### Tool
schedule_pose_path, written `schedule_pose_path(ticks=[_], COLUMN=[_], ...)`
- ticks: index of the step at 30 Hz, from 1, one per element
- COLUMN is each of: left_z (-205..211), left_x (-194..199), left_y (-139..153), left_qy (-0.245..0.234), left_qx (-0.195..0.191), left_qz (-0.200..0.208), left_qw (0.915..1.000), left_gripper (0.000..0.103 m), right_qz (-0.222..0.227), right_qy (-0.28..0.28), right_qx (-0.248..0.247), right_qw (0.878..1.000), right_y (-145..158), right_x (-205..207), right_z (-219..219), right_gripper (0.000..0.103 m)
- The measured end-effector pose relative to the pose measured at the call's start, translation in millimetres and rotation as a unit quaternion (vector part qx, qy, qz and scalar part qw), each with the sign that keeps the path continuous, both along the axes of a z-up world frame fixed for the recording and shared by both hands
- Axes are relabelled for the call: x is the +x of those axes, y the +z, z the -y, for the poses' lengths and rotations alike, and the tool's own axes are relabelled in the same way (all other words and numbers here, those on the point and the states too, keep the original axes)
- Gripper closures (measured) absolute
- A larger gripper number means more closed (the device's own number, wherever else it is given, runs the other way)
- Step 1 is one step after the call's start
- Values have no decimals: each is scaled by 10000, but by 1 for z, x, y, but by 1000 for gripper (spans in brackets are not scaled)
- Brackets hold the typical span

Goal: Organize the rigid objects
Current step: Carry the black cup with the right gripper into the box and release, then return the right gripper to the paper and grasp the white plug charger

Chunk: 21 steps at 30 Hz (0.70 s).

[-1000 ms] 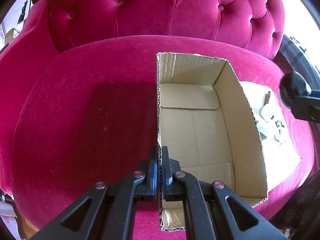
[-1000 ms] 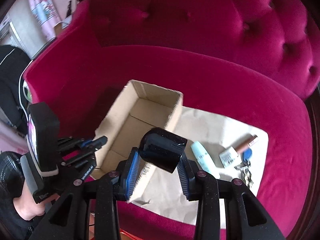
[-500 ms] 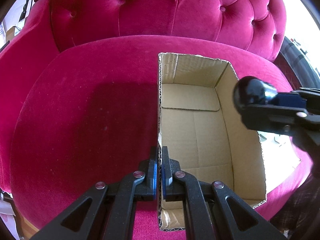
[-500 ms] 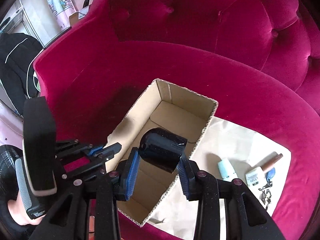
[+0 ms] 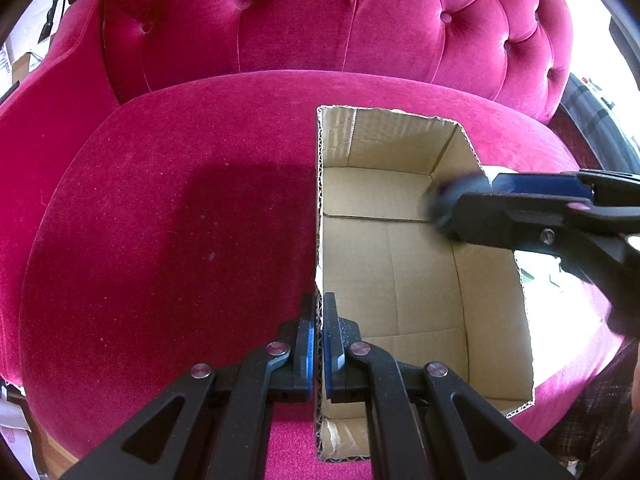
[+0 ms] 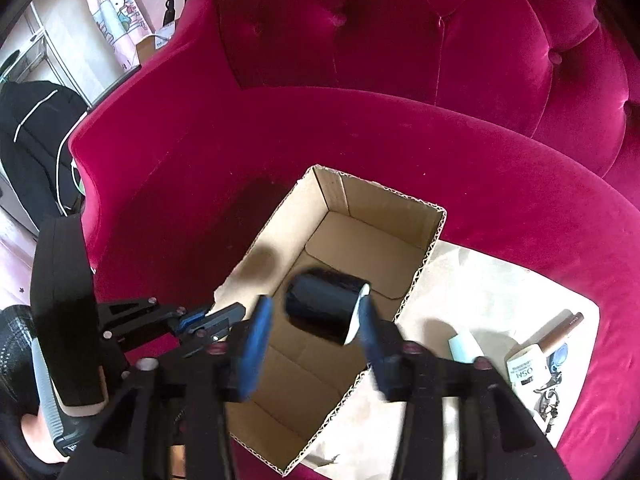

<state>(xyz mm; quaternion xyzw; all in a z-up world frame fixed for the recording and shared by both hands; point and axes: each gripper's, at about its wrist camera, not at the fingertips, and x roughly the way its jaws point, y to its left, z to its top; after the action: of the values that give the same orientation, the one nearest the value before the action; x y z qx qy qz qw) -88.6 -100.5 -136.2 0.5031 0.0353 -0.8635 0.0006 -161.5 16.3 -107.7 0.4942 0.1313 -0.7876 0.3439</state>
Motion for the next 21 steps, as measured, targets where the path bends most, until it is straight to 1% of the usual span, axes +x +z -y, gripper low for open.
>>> schedule_pose_path(ticks=[1,2,3,4,6,7,8,9,10,11,12,21], left_z=[1,1,1,-10,-16,-15,2,-1,-8,-10,-11,-5], left_x=[-1,1,1,8,9,7,2,1,-15,-24,-28,-25], left_y=[0,0,1,4,5,2,-9,-12,-19,-30,-35,-29], left_qy=[-4,-5,-17,-17,-20,-15,-11,-11,-17,-22,-21,-9], left_qx=[3,-7,3,-3,-21,-18,-18,-30,-50,-70,-75,-59], left_qz=[1,-5,-4,-1,1,2,2,7,9,9,8,13], left_qw=[10000,10000,10000,10000,10000,10000,10000,10000,10000,10000,10000,10000], left_gripper=[100,100,100,100,100,100,100,100,100,100,100,100], right_qz=[-31,-88,-116,-144,-208,-234,-251,-274,-306,-305,-298,-296], right_qy=[-29,-71,-99,-132,-208,-262,-309,-358,-443,-502,-546,-973], right_qx=[-2,-10,-18,-11,35,63,100,139,178,176,178,184], right_qw=[10000,9999,9999,9998,9996,9994,9992,9989,9984,9981,9979,9946], right_y=[1,2,2,3,4,4,4,4,4,4,4,8], right_x=[0,0,-1,-1,-2,-3,-4,-5,-6,-7,-7,-15], right_z=[-1,-2,-4,-5,-6,-8,-9,-11,-14,-17,-19,-37], right_gripper=[29,24,14,6,1,1,1,0,0,0,0,0])
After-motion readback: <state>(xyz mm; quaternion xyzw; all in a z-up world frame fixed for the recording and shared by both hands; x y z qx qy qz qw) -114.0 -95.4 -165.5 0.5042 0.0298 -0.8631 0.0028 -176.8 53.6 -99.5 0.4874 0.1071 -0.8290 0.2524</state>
